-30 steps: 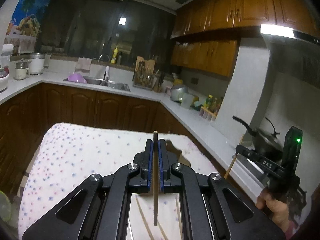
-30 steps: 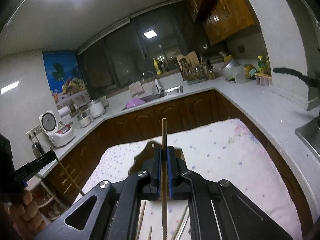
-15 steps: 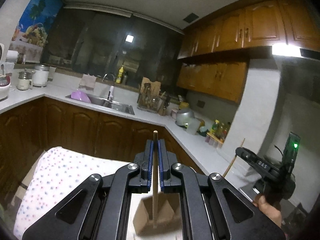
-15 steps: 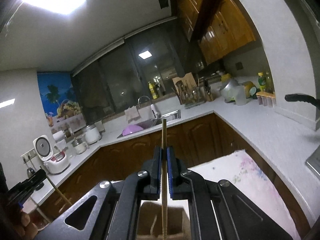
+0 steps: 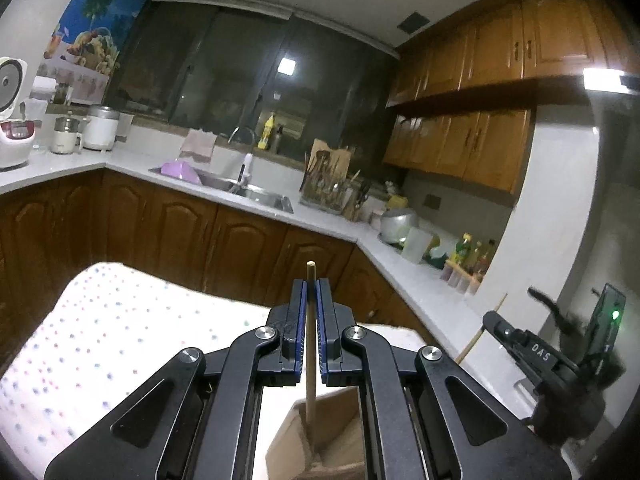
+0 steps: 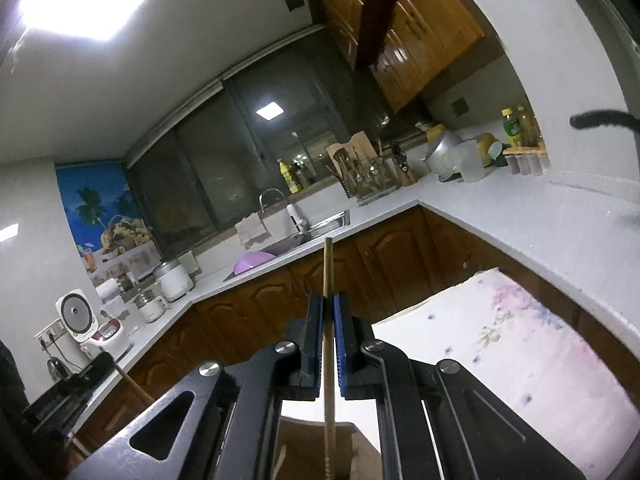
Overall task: Organize utensils
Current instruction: 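Lift both held wooden chopsticks and carry them above the wooden holder, then lower the chopsticks into the holder and open both grippers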
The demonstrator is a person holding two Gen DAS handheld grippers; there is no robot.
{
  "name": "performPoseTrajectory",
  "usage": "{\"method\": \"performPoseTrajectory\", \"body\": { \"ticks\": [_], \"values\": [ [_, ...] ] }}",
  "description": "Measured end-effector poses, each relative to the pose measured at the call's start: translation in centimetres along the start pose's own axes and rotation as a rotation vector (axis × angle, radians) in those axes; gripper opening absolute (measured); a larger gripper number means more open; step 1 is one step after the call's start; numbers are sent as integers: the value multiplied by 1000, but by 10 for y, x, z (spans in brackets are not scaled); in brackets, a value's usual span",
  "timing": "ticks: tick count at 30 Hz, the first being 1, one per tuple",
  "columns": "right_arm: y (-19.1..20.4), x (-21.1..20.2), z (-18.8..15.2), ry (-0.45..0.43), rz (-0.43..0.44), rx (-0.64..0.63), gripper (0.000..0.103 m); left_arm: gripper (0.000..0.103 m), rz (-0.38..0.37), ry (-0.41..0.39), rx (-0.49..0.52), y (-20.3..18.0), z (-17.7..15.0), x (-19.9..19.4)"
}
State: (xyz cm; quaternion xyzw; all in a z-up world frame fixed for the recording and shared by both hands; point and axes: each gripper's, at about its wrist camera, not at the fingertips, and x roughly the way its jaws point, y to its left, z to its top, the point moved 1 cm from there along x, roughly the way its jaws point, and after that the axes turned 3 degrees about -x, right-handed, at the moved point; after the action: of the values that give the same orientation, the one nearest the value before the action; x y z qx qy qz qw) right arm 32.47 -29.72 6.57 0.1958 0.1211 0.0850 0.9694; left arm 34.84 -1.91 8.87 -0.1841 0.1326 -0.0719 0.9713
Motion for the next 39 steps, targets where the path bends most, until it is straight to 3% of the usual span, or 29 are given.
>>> {"method": "performPoseTrajectory", "body": {
  "ticks": [9,21,27,31,34,38,39],
  "values": [
    [-17,18,-39,51,-16,32,6,4,2,84,30,3,-22,18],
    [-8,25,-41,134,-8,-23,6,5,12,122,55,5,-20,23],
    [-5,26,-41,176,10,-21,17,8,10,149,73,2,-18,21],
    [-8,14,-38,158,17,1,48,57,22,123,59,4,-16,11],
    [-9,4,-35,151,25,11,54,61,26,111,67,7,-15,-1],
    [-12,-13,-35,144,38,18,85,77,41,115,50,16,-16,-18],
    [-13,-20,-35,139,43,22,88,78,46,118,44,20,-18,-24]
  ]
}}
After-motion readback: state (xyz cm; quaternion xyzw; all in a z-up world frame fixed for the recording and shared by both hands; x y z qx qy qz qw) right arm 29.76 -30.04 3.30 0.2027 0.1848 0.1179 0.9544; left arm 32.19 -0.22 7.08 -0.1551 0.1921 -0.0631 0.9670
